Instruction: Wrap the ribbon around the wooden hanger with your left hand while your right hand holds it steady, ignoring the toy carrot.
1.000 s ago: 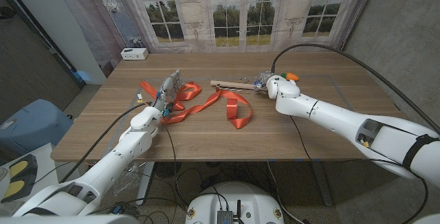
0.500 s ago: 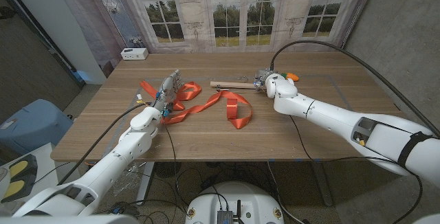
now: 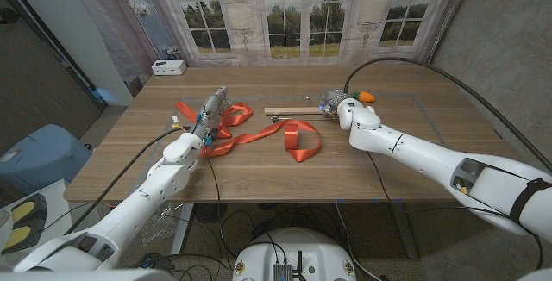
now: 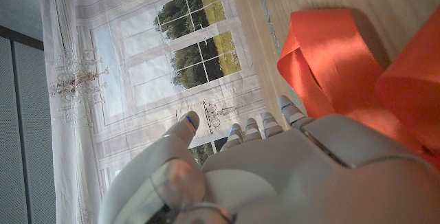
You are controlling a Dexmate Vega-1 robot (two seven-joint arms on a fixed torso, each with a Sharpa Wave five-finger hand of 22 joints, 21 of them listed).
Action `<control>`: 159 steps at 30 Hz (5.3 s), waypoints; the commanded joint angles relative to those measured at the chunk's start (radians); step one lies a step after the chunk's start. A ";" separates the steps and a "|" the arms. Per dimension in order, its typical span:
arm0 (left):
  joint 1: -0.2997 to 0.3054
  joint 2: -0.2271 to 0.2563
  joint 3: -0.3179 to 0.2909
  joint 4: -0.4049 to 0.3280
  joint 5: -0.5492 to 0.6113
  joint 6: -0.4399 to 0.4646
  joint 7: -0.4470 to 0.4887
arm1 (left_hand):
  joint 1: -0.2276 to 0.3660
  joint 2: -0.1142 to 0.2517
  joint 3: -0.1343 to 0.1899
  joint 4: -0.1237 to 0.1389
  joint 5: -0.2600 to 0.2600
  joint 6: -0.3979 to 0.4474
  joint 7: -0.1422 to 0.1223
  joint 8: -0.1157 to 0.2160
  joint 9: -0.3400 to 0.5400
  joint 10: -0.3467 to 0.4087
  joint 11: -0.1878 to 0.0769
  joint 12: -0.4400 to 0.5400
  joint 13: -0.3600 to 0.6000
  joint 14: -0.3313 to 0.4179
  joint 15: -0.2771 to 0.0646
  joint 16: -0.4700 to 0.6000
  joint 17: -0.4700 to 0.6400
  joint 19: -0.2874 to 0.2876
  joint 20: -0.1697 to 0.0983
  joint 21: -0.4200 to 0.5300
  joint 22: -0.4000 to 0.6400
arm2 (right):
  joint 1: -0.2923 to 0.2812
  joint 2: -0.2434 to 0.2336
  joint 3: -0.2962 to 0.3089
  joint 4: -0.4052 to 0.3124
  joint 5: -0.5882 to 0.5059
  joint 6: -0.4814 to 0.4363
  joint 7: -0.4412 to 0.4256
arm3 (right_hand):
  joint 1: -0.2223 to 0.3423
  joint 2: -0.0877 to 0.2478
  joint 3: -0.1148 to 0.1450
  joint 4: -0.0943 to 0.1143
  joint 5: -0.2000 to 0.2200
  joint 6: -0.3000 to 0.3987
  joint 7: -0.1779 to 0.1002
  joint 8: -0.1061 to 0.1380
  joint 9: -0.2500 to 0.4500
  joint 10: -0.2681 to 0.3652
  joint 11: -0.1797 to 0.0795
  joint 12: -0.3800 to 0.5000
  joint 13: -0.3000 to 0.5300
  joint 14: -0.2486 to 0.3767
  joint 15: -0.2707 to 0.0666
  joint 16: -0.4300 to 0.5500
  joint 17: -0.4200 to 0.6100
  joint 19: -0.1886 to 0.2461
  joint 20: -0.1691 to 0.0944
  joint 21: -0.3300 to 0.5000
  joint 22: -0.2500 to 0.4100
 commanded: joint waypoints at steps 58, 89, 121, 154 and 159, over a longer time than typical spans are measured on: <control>-0.109 0.318 0.225 -0.577 0.676 0.548 0.011 | 0.215 -0.154 -0.057 -0.227 -0.041 0.200 -0.030 0.012 0.011 0.233 0.014 0.031 0.015 0.279 0.016 0.022 0.008 0.189 0.126 -0.022 0.013 | -0.414 -0.064 0.345 -0.233 0.033 0.138 -0.687 | 0.020 0.015 -0.004 0.009 0.008 0.159 0.022 0.030 0.034 0.075 -0.003 0.042 0.066 0.054 -0.147 -0.013 0.008 0.062 -0.007 0.037 0.013; -0.179 0.371 0.355 -0.821 0.980 0.795 -0.164 | 0.278 -0.178 -0.072 -0.247 -0.034 0.172 -0.053 0.005 0.011 0.265 -0.001 0.031 0.021 0.325 -0.005 0.025 0.010 0.201 0.127 -0.036 0.014 | -0.581 -0.135 0.456 -0.381 0.048 0.162 -0.749 | 0.022 0.015 -0.005 0.009 0.008 0.158 0.024 0.034 0.032 0.076 -0.003 0.044 0.066 0.061 -0.149 -0.021 0.016 0.062 -0.007 0.043 0.014; -0.362 0.286 0.528 -0.814 1.242 0.923 -0.584 | 0.356 -0.278 -0.118 -0.244 -0.002 0.128 -0.078 0.008 0.015 0.211 0.005 0.013 0.031 0.335 0.062 0.016 0.015 0.219 0.201 -0.050 0.015 | -0.668 -0.112 0.546 -0.413 0.066 0.289 -0.877 | 0.023 0.014 -0.004 0.009 0.008 0.163 0.031 0.041 0.030 0.085 0.000 0.048 0.064 0.077 -0.143 -0.029 0.022 0.060 -0.003 0.049 0.015; -0.434 0.168 0.621 -0.722 1.392 0.838 -0.738 | 0.512 -0.190 -0.152 -0.221 -0.024 0.160 -0.226 0.026 0.022 0.163 0.020 0.035 0.054 0.507 0.033 0.073 0.039 0.456 0.165 0.049 0.050 | -0.715 -0.112 0.583 -0.432 0.062 0.299 -0.891 | 0.024 0.013 -0.005 0.009 0.008 0.165 0.036 0.045 0.028 0.093 -0.001 0.050 0.059 0.095 -0.145 -0.035 0.031 0.058 -0.001 0.056 0.015; -0.429 0.152 0.640 -0.721 1.462 0.849 -0.748 | 0.522 -0.186 -0.167 -0.222 -0.031 0.182 -0.226 0.030 0.023 0.169 0.023 0.041 0.057 0.560 0.021 0.094 0.051 0.516 0.156 0.090 0.065 | -0.722 -0.115 0.588 -0.437 0.064 0.299 -0.888 | 0.025 0.012 -0.004 0.008 0.008 0.164 0.036 0.045 0.027 0.094 0.000 0.050 0.058 0.100 -0.144 -0.036 0.031 0.058 -0.001 0.057 0.015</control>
